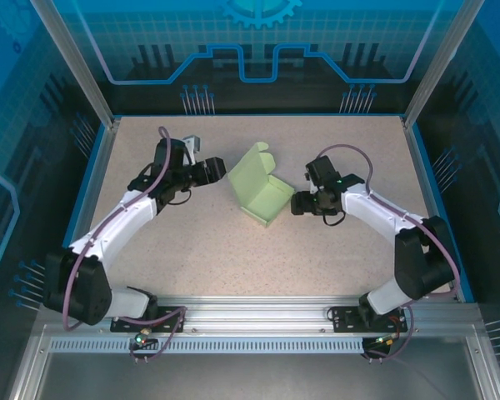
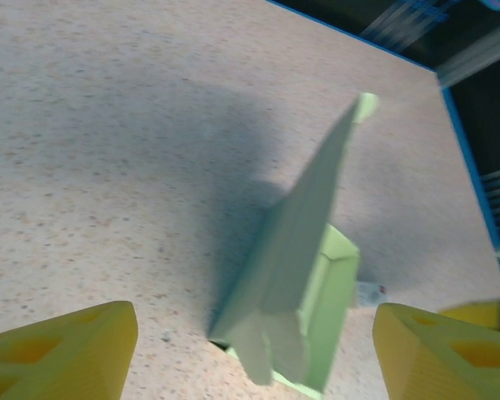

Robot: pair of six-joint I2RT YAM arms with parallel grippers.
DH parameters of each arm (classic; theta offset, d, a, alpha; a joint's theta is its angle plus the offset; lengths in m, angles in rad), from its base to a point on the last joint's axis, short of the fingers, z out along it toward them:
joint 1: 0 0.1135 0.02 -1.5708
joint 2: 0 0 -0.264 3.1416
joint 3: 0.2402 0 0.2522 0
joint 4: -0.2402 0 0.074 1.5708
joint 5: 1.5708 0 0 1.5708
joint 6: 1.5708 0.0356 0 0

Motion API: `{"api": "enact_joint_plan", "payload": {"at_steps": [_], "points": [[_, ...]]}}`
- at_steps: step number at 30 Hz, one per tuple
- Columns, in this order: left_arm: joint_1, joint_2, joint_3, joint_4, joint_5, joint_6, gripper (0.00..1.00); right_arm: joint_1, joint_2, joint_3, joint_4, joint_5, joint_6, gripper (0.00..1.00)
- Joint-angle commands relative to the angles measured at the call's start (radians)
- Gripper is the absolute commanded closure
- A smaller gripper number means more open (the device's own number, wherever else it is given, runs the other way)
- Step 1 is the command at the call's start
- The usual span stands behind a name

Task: Fold the paper box

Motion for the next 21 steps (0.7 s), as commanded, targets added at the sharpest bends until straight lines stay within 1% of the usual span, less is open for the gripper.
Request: {"api": "enact_joint_plan", "payload": {"at_steps": [1, 9, 14, 18, 21], "points": [[-0.019, -0.047, -0.029, -0.017, 0.119, 0.015, 0.22, 0.008, 0.044, 0.027, -0.047, 0.092, 0.044, 0.22], [-0.029, -0.04, -0.034, -0.039, 0.099, 0.042, 0.22, 0.032, 0.194, 0.128, -0.036, 0.106, 0.083, 0.2], [-0.03, -0.04, -0.036, -0.039, 0.092, 0.056, 0.22, 0.023, 0.278, 0.185, -0.035, 0.132, 0.097, 0.19], [-0.03, -0.037, -0.031, -0.041, 0.091, 0.064, 0.22, 0.023, 0.326, 0.21, -0.045, 0.153, 0.099, 0.19], [-0.03, -0.028, -0.026, -0.044, 0.097, 0.066, 0.22, 0.024, 0.346, 0.208, -0.032, 0.144, 0.106, 0.19]]}}
